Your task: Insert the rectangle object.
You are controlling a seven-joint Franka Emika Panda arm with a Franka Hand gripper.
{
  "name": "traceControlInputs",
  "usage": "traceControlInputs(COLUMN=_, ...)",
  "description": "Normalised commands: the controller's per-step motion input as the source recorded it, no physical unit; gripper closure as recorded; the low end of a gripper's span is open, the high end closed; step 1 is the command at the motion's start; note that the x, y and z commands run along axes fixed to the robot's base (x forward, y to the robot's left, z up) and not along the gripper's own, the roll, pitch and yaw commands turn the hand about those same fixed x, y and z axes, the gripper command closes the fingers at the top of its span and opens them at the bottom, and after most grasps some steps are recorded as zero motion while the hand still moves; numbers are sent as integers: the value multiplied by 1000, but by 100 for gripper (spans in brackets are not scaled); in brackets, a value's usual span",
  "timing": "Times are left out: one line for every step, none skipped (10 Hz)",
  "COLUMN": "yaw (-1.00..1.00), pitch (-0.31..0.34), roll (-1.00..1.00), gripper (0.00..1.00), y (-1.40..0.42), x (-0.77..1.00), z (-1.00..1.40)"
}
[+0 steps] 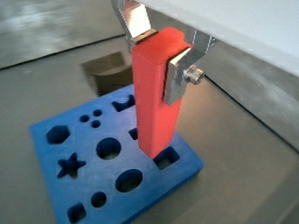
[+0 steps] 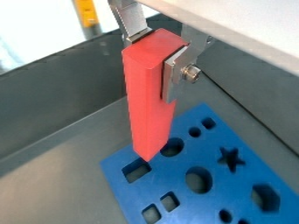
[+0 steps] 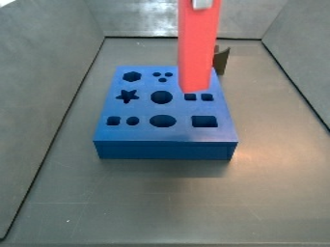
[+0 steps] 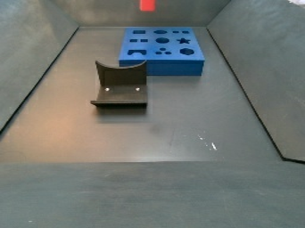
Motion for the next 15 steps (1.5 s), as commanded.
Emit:
traceControlInputs(yaw=-886, pitch=0, roll=27, gripper=100, y=-51, x=157, z=-383)
traceControlInputs(yaw=-757, pitch=29, roll=3, gripper=100, y=-120, x=237, z=-477)
traceControlInputs(yaw=-620, pitch=97, roll=0, gripper=100, y=-200, x=294, z=-566)
traceControlInputs(yaw=-526, pitch=153, roll=0, gripper=100, y=-206, x=311, z=-583)
traceControlInputs(yaw=-380, pitch=213, roll=0, gripper=100, y=-134, x=369, z=-526)
traceControlInputs(yaw=-160, pitch=213, roll=51, gripper=100, y=0, x=209, z=-394)
traceControlInputs(yaw=-146, pitch=254, roll=139, gripper=100, y=0, x=277, z=-180)
traceControlInputs(yaw=-74, pitch=236, roll=104, gripper=100, y=0, x=214, z=-206)
traceControlInputs(yaw=-9, pitch=216, roll=90, gripper=100, y=0, x=200, z=-197)
traceControlInputs(yaw=0, pitch=189, roll=111, gripper=100, y=51, x=180, z=-206)
traceControlInputs(yaw=34, pitch=169, roll=129, gripper=100, y=126, x=163, z=-189)
traceControlInputs(yaw=66, pitch=157, roll=151, gripper=100, y=151, x=151, z=-177)
traceControlInputs(yaw=71, pitch=141, roll=140, gripper=100, y=134, x=131, z=-217)
traceControlInputs(yaw=54, pitch=134, roll=116, gripper=100, y=77, x=149, z=-254)
traceControlInputs(yaw=49, pitch=126, roll=79, gripper=100, y=11, x=169, z=-309)
